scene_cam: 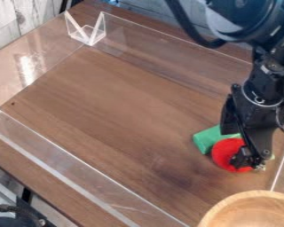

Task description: Move the red object to the left side of the table

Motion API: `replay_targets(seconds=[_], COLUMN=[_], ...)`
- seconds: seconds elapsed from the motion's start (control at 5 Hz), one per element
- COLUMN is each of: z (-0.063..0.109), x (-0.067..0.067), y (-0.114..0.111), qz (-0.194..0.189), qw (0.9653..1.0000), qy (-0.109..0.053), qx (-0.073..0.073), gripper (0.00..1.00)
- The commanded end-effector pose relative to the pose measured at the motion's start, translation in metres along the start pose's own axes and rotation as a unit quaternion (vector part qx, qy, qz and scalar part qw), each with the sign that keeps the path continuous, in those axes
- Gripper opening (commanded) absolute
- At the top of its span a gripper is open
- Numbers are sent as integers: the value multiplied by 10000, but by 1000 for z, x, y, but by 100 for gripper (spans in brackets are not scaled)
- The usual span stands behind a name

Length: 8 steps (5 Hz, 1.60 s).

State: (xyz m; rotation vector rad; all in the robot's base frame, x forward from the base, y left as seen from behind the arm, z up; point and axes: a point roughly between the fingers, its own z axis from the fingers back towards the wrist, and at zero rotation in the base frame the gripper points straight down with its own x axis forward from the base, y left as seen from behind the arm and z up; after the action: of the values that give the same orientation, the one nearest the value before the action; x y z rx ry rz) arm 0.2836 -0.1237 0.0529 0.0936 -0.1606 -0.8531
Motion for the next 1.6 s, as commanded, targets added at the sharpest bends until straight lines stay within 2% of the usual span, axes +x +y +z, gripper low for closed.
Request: replay_targets(seconds=[0.0,0.8,1.0,1.2,1.4], z=[9,8,5,6,27], x=[4,1,0,-1,-2], y=[5,5,6,7,13], qz=[20,-84,-67,-60,-7], qw=[9998,9996,9997,9997,9994], qy=[-178,-192,-182,-167,-176], qx=[106,165,154,160,304], gripper=[100,100,0,0,0])
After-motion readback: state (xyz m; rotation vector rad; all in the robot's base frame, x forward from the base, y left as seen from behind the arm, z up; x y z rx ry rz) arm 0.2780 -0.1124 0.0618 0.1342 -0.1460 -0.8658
